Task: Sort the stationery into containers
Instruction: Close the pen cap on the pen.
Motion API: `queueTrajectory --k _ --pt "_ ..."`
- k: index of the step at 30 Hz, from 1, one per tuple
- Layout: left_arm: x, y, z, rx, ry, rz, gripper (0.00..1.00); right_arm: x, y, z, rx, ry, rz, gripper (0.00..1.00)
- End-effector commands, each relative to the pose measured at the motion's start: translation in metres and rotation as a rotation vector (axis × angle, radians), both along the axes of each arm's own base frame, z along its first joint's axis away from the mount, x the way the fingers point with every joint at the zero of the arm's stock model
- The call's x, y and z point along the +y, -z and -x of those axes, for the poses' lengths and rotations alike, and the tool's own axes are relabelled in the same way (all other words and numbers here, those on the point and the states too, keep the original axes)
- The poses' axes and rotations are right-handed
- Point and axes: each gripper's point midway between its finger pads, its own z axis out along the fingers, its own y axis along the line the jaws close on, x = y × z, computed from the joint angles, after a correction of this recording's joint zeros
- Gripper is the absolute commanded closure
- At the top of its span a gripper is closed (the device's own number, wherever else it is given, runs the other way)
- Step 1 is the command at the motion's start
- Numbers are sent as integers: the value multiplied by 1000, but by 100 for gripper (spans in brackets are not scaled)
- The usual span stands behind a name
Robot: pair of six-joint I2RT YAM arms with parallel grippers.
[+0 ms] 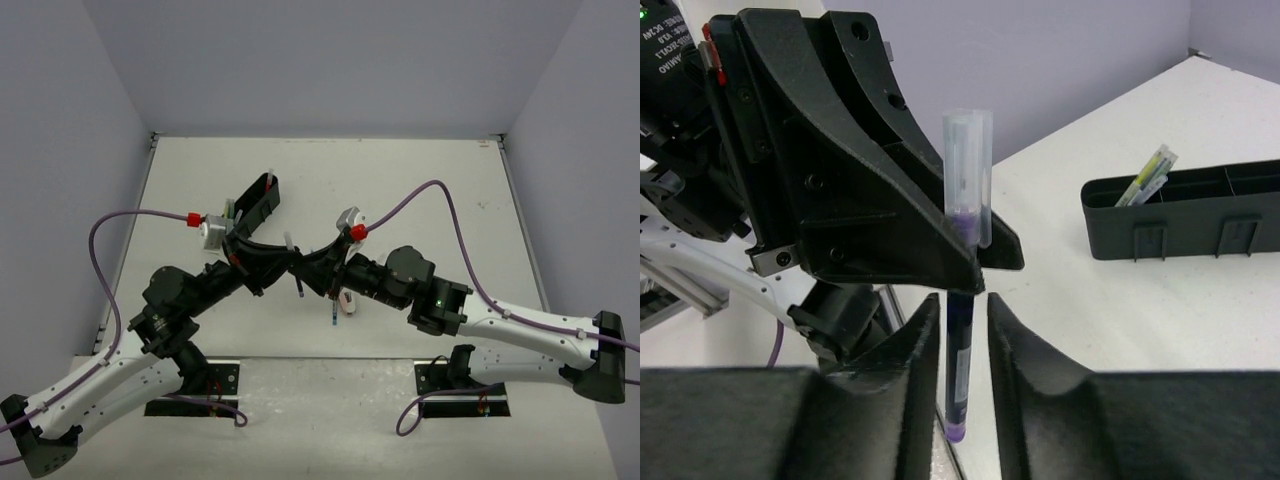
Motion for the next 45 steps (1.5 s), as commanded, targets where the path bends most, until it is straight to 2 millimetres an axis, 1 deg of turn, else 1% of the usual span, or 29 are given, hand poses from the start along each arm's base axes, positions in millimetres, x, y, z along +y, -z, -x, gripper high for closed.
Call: queueTrajectory --k 1,2,4,6,7,8,9,10,11,12,15,16,17,18,19,20,21,22,23,24,25,27,28,32,34,37,39,43,45 --pt "4 -34 17 -122 50 51 100 12 -22 6 -32 -50 -46 69" --pt "4 -36 17 -129 50 52 100 13 -20 5 -28 -49 -43 69" --pt "6 -44 19 -149 52 62 100 18 -17 12 -19 -94 -37 69" --pt "6 -47 20 -155 51 65 100 21 -16 14 -16 -108 -34 71" --pt "7 -49 20 -157 49 68 100 22 -16 15 -16 -119 -32 75" --pt "7 -51 20 -160 50 71 100 22 -16 17 -17 -127 -32 82" --pt "7 -51 20 -160 49 70 100 22 -15 17 -17 -129 -32 84" --pt "7 -50 20 -159 50 69 100 23 -16 19 -19 -140 -35 98" --pt "7 -49 18 -153 44 67 100 22 -18 20 -21 -148 -40 99" --pt "7 -48 17 -147 39 64 97 22 -19 22 -24 -155 -44 100" --pt "4 -46 14 -137 36 44 56 19 -20 21 -28 -146 -46 100" --pt "3 -46 13 -134 35 38 49 18 -19 20 -30 -141 -45 100" --pt "3 -47 11 -130 28 30 39 17 -18 19 -32 -134 -39 100" --pt "4 -48 8 -121 7 18 24 15 -17 19 -34 -127 -33 100" --pt "7 -48 1 -103 -27 4 15 14 -15 18 -35 -122 -28 100" --pt "10 -46 -6 -80 -67 -14 10 13 -13 18 -36 -119 -23 100" --pt "13 -47 -11 -64 -101 -27 7 12 -10 18 -35 -118 -17 100" --pt "16 -51 -15 -56 -130 -36 7 12 -7 18 -34 -119 -11 100" --pt "20 -61 -16 -64 -150 -35 9 11 -5 18 -32 -117 -6 100" --pt "23 -67 -17 -66 -165 -39 10 10 -3 18 -31 -115 -2 100" --pt "25 -68 -17 -63 -174 -47 12 9 -2 18 -30 -112 0 100" --pt "31 -81 -18 -82 -198 -39 18 8 1 17 -27 -107 5 100" --pt "32 -83 -18 -83 -205 -39 22 8 2 17 -25 -107 7 100" --pt "33 -85 -14 -89 -194 -65 31 7 3 17 -25 -104 12 100" --pt "28 -82 -11 -93 -159 -75 33 7 3 16 -25 -101 13 100" --pt "18 -79 -6 -104 -102 -89 39 6 2 15 -26 -90 15 100" --pt "9 -75 -3 -107 -51 -104 49 6 1 14 -27 -86 17 100" --pt "1 -64 -4 -91 -25 -124 50 3 1 14 -28 -79 18 100" --pt "-1 -64 -3 -95 -13 -117 59 3 0 13 -29 -77 19 100"
